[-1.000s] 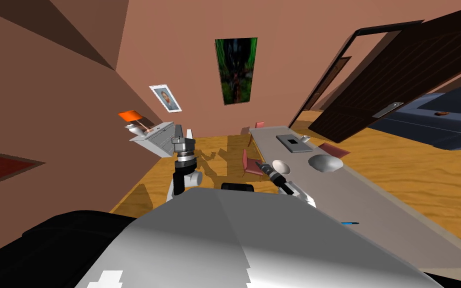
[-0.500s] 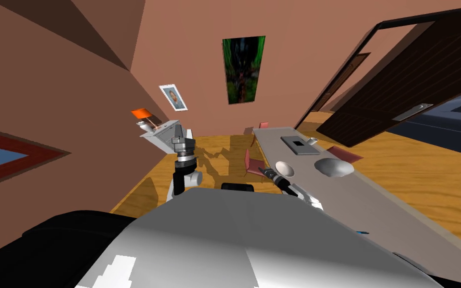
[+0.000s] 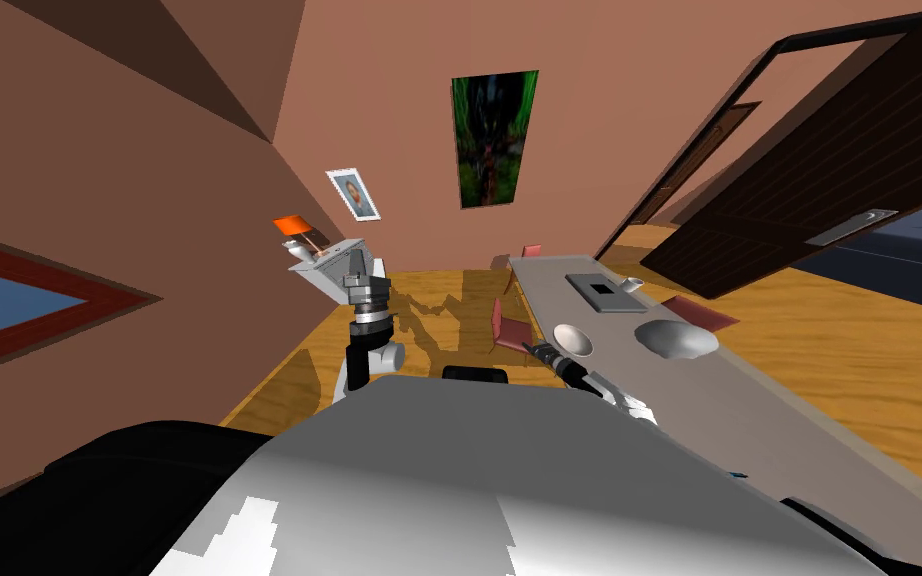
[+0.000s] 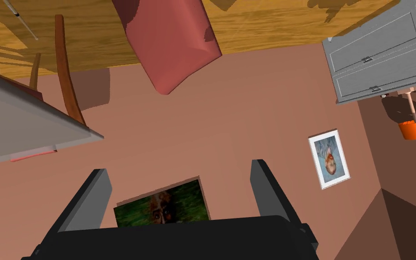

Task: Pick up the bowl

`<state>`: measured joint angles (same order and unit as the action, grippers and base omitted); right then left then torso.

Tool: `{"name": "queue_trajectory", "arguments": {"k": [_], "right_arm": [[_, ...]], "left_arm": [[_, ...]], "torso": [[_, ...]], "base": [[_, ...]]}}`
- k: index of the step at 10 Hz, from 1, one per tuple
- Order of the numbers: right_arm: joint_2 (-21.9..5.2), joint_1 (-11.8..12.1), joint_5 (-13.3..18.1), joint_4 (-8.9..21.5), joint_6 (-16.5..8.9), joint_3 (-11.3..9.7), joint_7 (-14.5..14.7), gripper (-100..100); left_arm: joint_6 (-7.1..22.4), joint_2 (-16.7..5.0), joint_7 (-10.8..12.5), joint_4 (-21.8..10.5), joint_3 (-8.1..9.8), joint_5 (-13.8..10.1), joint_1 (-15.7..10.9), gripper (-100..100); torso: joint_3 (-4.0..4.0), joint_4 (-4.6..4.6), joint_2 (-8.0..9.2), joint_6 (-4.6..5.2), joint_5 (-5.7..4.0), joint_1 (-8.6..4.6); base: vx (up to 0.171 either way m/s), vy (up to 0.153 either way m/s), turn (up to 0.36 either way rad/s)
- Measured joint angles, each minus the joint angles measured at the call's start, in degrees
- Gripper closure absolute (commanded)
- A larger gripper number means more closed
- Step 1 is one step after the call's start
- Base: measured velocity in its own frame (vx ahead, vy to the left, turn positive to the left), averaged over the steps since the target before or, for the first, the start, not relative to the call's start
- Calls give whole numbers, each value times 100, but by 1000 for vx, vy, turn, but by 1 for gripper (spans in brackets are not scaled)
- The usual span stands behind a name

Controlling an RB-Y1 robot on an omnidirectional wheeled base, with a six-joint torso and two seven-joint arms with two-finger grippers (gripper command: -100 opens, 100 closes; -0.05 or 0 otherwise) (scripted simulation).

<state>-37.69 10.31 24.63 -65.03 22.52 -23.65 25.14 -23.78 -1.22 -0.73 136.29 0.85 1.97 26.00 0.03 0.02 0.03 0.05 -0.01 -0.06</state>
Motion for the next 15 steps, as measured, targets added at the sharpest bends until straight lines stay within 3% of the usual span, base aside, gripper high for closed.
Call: {"name": "queue_trajectory", "arguments": {"k": [3,8,10,15], "right_arm": [[-177,-182,216,516,-5,-212,160,-100],[-581,-439,575,1671,76,-548,464,-100],[-858,-412,721,1697,-103,-756,473,-100],[-905,-551,844,2181,-89,-874,601,-100]], "left_arm": [[0,0,0,0,0,0,-1,0],[0,0,0,0,0,0,0,0],[0,0,0,0,0,0,0,0],[0,0,0,0,0,0,0,0]], "torso": [[1,1,1,-3,1,1],[0,0,-1,-2,0,-1],[-1,0,-2,1,-1,-3],[-2,-1,-4,1,-1,-2]], "base": [[-13,4,101],[-8,3,143],[0,-4,30],[1,-1,35]]}}
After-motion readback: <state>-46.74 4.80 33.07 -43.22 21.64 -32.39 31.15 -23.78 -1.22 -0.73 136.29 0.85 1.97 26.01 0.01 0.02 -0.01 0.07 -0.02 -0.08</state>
